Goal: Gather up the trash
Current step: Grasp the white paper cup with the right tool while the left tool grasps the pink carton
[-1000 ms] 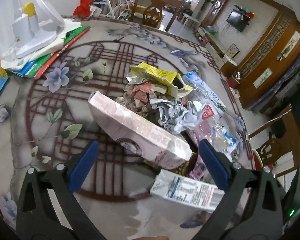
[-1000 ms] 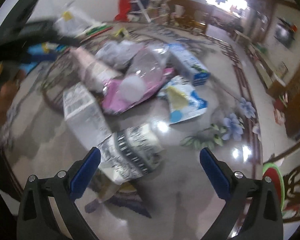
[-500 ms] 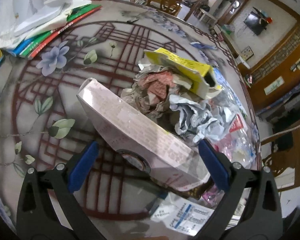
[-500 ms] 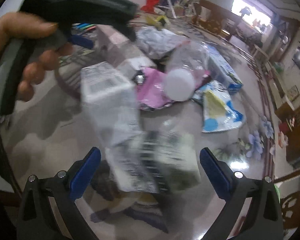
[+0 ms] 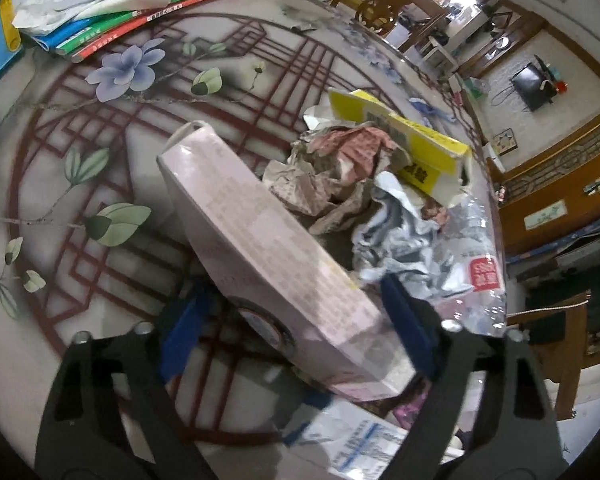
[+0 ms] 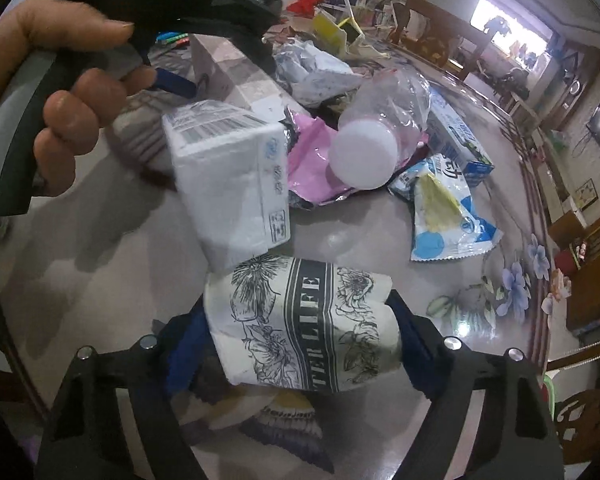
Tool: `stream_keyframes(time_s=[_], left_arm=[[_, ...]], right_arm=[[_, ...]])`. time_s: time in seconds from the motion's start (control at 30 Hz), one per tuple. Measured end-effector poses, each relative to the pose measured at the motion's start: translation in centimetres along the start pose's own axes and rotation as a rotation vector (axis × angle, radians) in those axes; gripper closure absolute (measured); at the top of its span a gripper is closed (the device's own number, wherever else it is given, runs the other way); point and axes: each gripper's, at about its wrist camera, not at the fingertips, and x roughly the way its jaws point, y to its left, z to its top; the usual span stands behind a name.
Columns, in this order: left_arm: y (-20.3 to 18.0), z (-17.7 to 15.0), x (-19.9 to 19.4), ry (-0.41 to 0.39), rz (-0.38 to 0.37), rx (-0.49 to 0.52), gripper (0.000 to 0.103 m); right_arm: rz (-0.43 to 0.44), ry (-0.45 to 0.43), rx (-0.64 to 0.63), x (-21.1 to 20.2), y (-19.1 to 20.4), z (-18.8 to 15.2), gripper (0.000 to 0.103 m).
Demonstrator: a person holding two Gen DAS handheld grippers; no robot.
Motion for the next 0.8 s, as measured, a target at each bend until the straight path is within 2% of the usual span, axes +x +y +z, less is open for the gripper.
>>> stream_keyframes(time_s=[0.2,0.33,0.57,0.8], left_arm=[[0.8,-0.4,-1.3,-0.014,-0.012,0.005,0.032],[1.0,-0.5,-3.5,-0.057,-0.024,0.029,0.044],[1.0,0.0,-4.5,-0.05,-0.045,0.064,0.05],[-0.9,0.1,-7.5,-0.147,-0.046,0.172,0.055]], right_arm=[[0.032,-0.012,0.002,-0.8,-0.1,-0.1,0.024],[0.028,-0.024,0.011,-1.5,-0.5,-0.5,0.024],[0.012,-0.038,0.036,-2.4,-0.9,-1.1,0.024],[-0.004,-0.082,0.057,-4.6,-1.3,-1.9,0.024]])
